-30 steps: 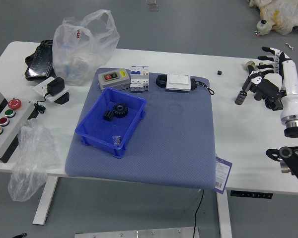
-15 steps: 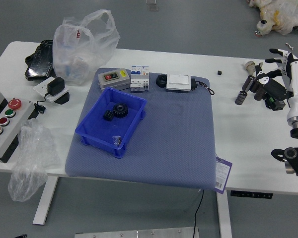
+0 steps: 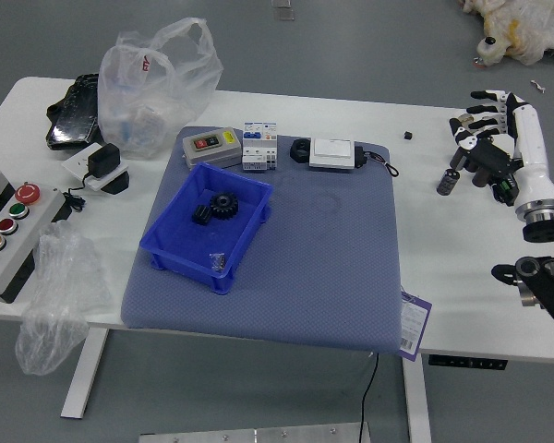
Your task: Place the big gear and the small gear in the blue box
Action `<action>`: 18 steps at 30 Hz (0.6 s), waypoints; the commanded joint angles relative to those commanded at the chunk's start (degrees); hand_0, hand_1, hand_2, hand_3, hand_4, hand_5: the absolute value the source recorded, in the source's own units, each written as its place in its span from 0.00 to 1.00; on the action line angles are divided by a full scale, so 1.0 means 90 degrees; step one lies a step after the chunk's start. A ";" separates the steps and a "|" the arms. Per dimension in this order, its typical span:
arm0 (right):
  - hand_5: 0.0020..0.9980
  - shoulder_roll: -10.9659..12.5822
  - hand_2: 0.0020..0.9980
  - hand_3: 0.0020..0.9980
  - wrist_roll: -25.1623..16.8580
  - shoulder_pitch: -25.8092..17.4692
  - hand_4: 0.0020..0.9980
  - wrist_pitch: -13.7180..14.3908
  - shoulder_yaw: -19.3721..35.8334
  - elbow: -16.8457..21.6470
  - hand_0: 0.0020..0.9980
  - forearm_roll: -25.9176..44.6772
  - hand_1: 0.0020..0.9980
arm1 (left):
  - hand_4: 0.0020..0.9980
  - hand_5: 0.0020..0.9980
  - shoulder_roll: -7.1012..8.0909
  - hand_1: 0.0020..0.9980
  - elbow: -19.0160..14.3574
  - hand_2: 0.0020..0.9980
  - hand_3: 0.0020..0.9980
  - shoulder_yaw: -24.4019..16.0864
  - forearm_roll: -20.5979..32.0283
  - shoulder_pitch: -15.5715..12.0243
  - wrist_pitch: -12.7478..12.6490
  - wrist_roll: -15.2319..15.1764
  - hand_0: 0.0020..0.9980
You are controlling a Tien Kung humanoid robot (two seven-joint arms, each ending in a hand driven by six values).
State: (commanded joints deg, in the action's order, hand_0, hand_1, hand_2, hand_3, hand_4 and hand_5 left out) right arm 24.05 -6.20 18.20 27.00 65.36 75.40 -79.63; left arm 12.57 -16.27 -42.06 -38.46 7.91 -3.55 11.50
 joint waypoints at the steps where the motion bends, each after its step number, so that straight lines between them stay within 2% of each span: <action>1: 0.26 -0.0002 0.66 0.73 0.0021 0.0063 0.76 -0.0035 -0.0113 -0.0018 0.50 0.0050 0.63 | 0.74 0.53 0.0032 0.60 0.0001 0.62 0.78 -0.0017 -0.0008 -0.0008 0.0004 0.0004 0.67; 2: 0.26 -0.0012 0.66 0.73 0.0029 0.0087 0.76 -0.0060 -0.0189 -0.0020 0.50 0.0091 0.63 | 0.74 0.53 0.0063 0.60 0.0002 0.62 0.78 -0.0009 0.0011 -0.0010 0.0004 -0.0004 0.67; 3: 0.33 -0.0030 0.78 0.77 0.0025 0.0095 0.78 -0.0079 -0.0246 -0.0016 0.76 0.0131 0.76 | 0.74 0.53 0.0096 0.60 0.0004 0.62 0.78 0.0022 0.0064 -0.0005 -0.0002 -0.0027 0.67; 6: 0.33 -0.0111 0.78 0.77 -0.0006 0.0068 0.78 -0.0123 -0.0369 0.0019 0.76 0.0235 0.76 | 0.74 0.53 0.0149 0.60 0.0015 0.62 0.78 0.0157 0.0279 0.0028 -0.0033 -0.0131 0.67; 8: 0.33 -0.0148 0.78 0.77 -0.0035 0.0038 0.78 -0.0121 -0.0402 0.0092 0.76 0.0240 0.76 | 0.74 0.53 0.0127 0.60 0.0017 0.62 0.78 0.0198 0.0302 0.0050 0.0009 -0.0136 0.67; 9: 0.37 -0.0188 0.81 0.78 -0.0049 0.0023 0.79 -0.0118 -0.0406 0.0125 0.79 0.0233 0.78 | 0.74 0.53 0.0115 0.60 0.0021 0.62 0.78 0.0214 0.0323 0.0056 0.0007 -0.0149 0.67; 14: 0.37 -0.0344 0.81 0.78 -0.0085 -0.0084 0.79 -0.0098 -0.0377 0.0228 0.79 0.0202 0.78 | 0.74 0.53 0.0040 0.60 0.0043 0.62 0.78 0.0396 0.0480 0.0077 0.0018 -0.0237 0.67; 15: 0.36 -0.0354 0.77 0.77 -0.0084 -0.0097 0.78 -0.0098 -0.0377 0.0236 0.74 0.0203 0.75 | 0.74 0.52 0.0029 0.60 0.0049 0.62 0.78 0.0456 0.0528 0.0081 0.0021 -0.0269 0.67; 18: 0.36 -0.0382 0.77 0.77 -0.0087 -0.0155 0.78 -0.0102 -0.0381 0.0247 0.74 0.0224 0.75 | 0.74 0.52 -0.0002 0.60 0.0073 0.62 0.78 0.0700 0.0730 0.0105 0.0036 -0.0401 0.67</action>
State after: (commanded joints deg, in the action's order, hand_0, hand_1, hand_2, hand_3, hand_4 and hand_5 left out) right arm 20.61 -6.99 16.80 26.08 61.93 77.62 -77.61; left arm 12.55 -15.62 -35.76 -31.88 8.86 -3.22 7.89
